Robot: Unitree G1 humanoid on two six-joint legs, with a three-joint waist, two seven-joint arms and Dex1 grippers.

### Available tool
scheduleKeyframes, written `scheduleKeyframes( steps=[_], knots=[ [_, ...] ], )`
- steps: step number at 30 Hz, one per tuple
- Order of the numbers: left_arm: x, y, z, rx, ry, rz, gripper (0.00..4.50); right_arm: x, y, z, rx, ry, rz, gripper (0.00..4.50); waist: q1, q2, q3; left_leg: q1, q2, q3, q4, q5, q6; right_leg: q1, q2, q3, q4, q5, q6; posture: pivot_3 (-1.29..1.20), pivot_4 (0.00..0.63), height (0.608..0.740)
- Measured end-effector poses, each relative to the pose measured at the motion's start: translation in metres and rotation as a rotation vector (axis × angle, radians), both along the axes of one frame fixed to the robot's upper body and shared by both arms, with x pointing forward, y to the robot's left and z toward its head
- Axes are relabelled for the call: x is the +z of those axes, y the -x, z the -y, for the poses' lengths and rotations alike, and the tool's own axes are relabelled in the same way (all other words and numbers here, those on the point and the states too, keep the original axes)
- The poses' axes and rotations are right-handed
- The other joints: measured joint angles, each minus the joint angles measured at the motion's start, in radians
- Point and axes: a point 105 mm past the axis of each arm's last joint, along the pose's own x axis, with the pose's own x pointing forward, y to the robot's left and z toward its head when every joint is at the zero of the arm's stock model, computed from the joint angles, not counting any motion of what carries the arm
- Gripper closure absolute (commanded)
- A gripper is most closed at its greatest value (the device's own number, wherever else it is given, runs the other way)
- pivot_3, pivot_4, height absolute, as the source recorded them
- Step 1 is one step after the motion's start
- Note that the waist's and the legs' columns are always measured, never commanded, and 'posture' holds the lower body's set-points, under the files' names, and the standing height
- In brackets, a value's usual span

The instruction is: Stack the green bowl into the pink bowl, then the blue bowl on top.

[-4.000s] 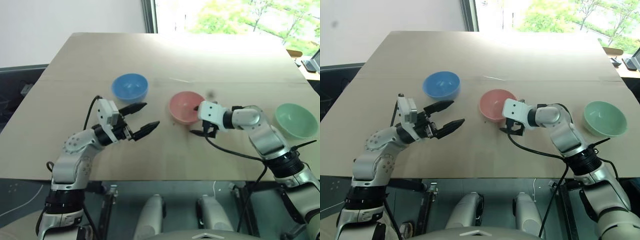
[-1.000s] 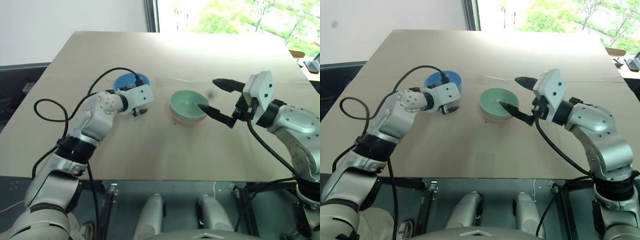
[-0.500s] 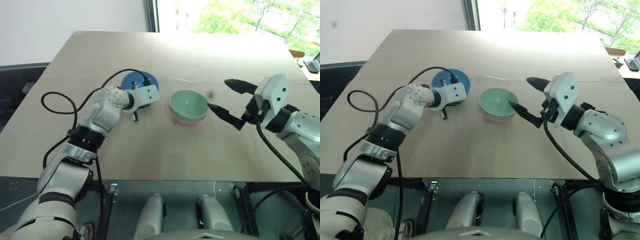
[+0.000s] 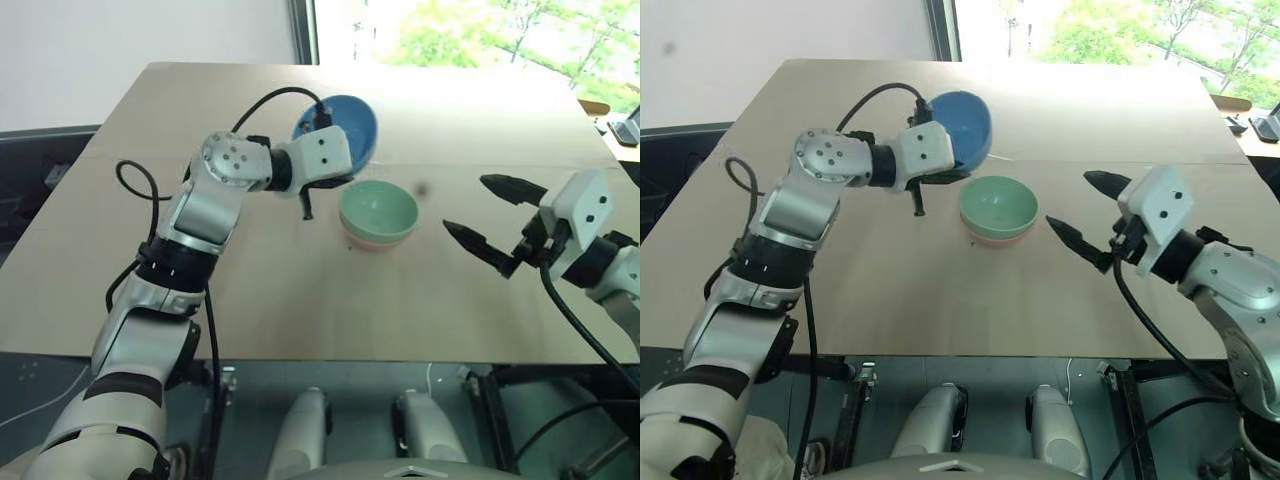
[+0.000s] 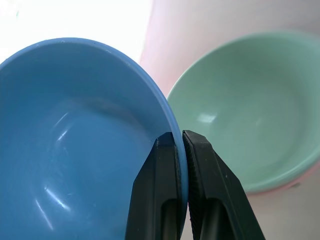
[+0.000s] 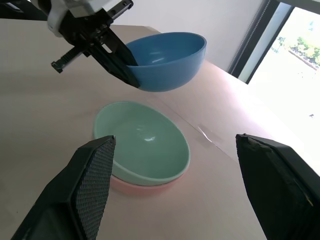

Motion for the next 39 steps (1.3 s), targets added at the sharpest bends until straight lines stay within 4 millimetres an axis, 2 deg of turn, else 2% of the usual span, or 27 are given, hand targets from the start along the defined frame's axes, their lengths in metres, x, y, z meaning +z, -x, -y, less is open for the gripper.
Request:
scheduleKeyframes(
  steps=[3,6,9,16,19,20,21,22,24,25,27,28,31,32,34,37,39],
  knots=[
    [0.000,0.013,0.011,-0.131,-0.015,-0.002,4.23,-0.001,0.005,0.008,-0.033,0.017,-0.001,0.49,0.001,0.000,0.000,0.000,0.000,0.000,0.000,0.000,0.000,0.000,0.000,0.000,0.000,0.000,0.000,0.00,0.150,0.740],
    [-0.003,0.022,0.016,-0.218,-0.034,-0.015,3.45,-0.004,0.008,0.011,-0.047,0.019,-0.010,0.49,-0.001,0.000,0.000,0.001,0.000,0.001,0.000,0.000,0.000,0.000,0.000,0.001,0.000,0.000,0.000,0.00,0.150,0.740],
    [-0.004,0.028,0.016,-0.267,-0.042,-0.037,2.26,-0.003,0.010,0.010,-0.053,0.018,-0.001,0.49,-0.004,0.000,0.000,0.001,0.000,0.001,0.000,0.000,0.000,0.000,0.000,0.001,0.001,0.000,0.000,0.00,0.150,0.740],
    [0.013,0.019,0.006,-0.165,0.116,-0.099,2.26,-0.007,0.009,0.010,-0.051,0.017,-0.010,0.49,-0.004,0.000,0.000,0.001,0.000,0.000,0.001,0.000,0.000,0.001,0.000,0.001,0.001,0.000,0.000,0.00,0.150,0.740],
    [0.025,0.010,-0.011,-0.020,0.294,-0.151,2.26,-0.023,0.002,0.010,-0.040,0.018,-0.075,0.49,-0.006,0.000,0.000,0.001,0.000,0.000,0.001,0.000,0.000,0.001,0.000,0.000,0.001,0.000,0.000,0.00,0.150,0.740],
    [0.024,0.008,-0.013,-0.002,0.312,-0.160,2.22,-0.025,0.001,0.011,-0.041,0.018,-0.085,0.24,-0.006,0.000,0.000,0.001,0.000,0.000,0.001,0.000,0.000,0.001,0.000,0.000,0.001,0.000,0.000,0.00,0.150,0.740],
    [0.028,0.008,-0.017,0.019,0.483,-0.152,2.22,-0.030,-0.004,0.015,-0.058,0.023,-0.092,0.24,-0.006,0.001,-0.001,0.003,0.000,0.000,0.001,0.000,0.000,0.002,0.000,0.001,0.000,0.000,0.000,0.00,0.150,0.740],
    [0.025,0.010,-0.023,0.049,0.584,-0.163,2.22,-0.033,-0.010,0.017,-0.066,0.024,-0.100,0.24,-0.005,0.001,-0.001,0.002,0.000,0.000,0.002,0.000,0.000,0.002,0.000,0.001,0.000,0.000,0.000,0.00,0.150,0.740],
    [0.006,0.011,-0.034,0.116,0.657,-0.212,2.22,-0.042,-0.018,0.027,-0.102,0.024,-0.129,0.24,-0.008,0.001,-0.001,0.003,0.000,0.001,0.002,0.000,0.000,0.002,-0.001,0.003,0.000,0.000,0.000,0.00,0.150,0.740],
    [-0.012,0.013,-0.044,0.174,0.672,-0.247,2.22,-0.049,-0.021,0.032,-0.114,0.020,-0.157,0.24,-0.008,0.001,-0.001,0.003,0.001,0.001,0.002,0.000,0.000,0.001,0.000,0.002,0.001,0.000,0.000,0.00,0.150,0.740],
    [-0.027,0.019,-0.050,0.202,0.681,-0.273,1.83,-0.054,-0.023,0.035,-0.116,0.012,-0.172,0.00,-0.006,0.001,-0.001,0.002,0.001,0.001,0.001,0.000,0.000,0.001,0.000,0.002,0.002,0.000,0.000,0.00,0.150,0.740],
    [-0.038,0.027,-0.054,0.208,0.685,-0.310,1.57,-0.057,-0.024,0.036,-0.103,0.013,-0.181,0.00,-0.002,0.001,-0.001,0.003,0.001,0.001,0.002,0.000,0.000,0.001,0.000,0.002,0.002,0.000,0.000,0.00,0.150,0.740],
    [-0.060,0.045,-0.072,0.242,0.672,-0.382,0.58,-0.068,-0.021,0.041,-0.082,0.028,-0.228,0.00,-0.002,0.001,-0.001,0.003,0.001,0.002,0.002,0.000,0.000,0.002,-0.001,0.002,0.001,0.000,0.000,0.00,0.150,0.740],
    [-0.065,0.047,-0.080,0.270,0.675,-0.386,0.28,-0.072,-0.020,0.045,-0.083,0.033,-0.248,0.00,0.001,0.001,-0.001,0.003,0.000,0.002,0.002,0.000,0.000,0.002,-0.001,0.002,0.001,0.000,0.000,0.00,0.150,0.740],
    [-0.068,0.051,-0.093,0.313,0.695,-0.400,0.28,-0.077,-0.017,0.052,-0.093,0.033,-0.269,0.00,0.008,0.001,-0.001,0.003,0.000,0.001,0.002,0.000,0.000,0.002,-0.001,0.001,0.002,0.000,0.000,0.00,0.150,0.740],
    [-0.063,0.057,-0.103,0.315,0.701,-0.386,0.28,-0.075,-0.013,0.058,-0.100,0.021,-0.263,0.00,0.016,0.001,-0.001,0.004,0.001,0.001,0.002,0.000,0.000,0.003,-0.001,0.001,0.002,0.000,0.000,0.00,0.150,0.740],
    [-0.068,0.065,-0.116,0.359,0.664,-0.377,0.28,-0.076,-0.005,0.067,-0.115,0.004,-0.282,0.00,0.017,0.001,-0.001,0.004,0.001,0.001,0.001,0.000,0.000,0.003,-0.001,0.002,0.001,0.000,0.000,0.00,0.150,0.740]
  ],
)
